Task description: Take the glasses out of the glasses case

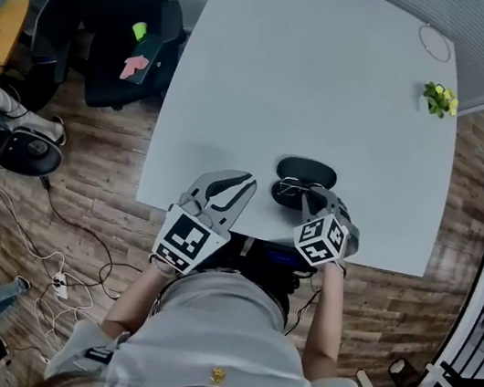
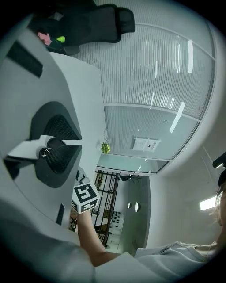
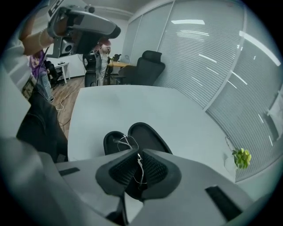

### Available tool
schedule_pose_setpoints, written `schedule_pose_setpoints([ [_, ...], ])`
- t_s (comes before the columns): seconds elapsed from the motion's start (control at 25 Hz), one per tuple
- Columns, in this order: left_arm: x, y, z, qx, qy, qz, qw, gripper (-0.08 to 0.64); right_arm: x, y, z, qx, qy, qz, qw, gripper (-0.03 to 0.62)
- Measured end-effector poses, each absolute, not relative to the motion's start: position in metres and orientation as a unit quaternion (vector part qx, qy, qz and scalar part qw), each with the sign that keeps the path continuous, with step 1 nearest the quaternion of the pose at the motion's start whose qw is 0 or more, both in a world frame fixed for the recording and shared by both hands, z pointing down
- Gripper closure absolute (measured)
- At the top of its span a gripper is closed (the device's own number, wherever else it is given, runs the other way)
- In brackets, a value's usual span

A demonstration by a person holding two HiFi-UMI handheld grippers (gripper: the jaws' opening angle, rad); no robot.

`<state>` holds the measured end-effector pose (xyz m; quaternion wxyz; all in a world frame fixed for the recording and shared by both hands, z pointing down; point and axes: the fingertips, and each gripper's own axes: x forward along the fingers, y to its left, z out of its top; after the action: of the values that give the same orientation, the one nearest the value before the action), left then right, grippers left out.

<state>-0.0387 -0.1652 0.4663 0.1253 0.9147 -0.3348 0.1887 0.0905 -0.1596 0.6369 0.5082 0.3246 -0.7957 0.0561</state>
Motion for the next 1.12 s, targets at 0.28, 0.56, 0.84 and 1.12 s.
schedule_pose_setpoints([
  [0.28,-0.045,-0.168,0.470,0.908,-0.348,0.192,0.133,0.518,0.090,-0.156,0.664,0.255,-0.793,0.045,0.551,0.551],
  [0.56,-0.053,-0.167,0.474,0.900,-0.363,0.196,0.139,0.518,0.091,-0.158,0.682,0.204,-0.781,0.030,0.590,0.546],
  [0.84,-0.065,-0.165,0.474,0.892,-0.381,0.193,0.149,0.518,0.092,-0.161,0.696,0.141,-0.766,0.006,0.627,0.545],
  [1.12,-0.067,-0.164,0.476,0.889,-0.385,0.192,0.154,0.518,0.091,-0.161,0.705,0.077,-0.754,-0.024,0.652,0.549],
])
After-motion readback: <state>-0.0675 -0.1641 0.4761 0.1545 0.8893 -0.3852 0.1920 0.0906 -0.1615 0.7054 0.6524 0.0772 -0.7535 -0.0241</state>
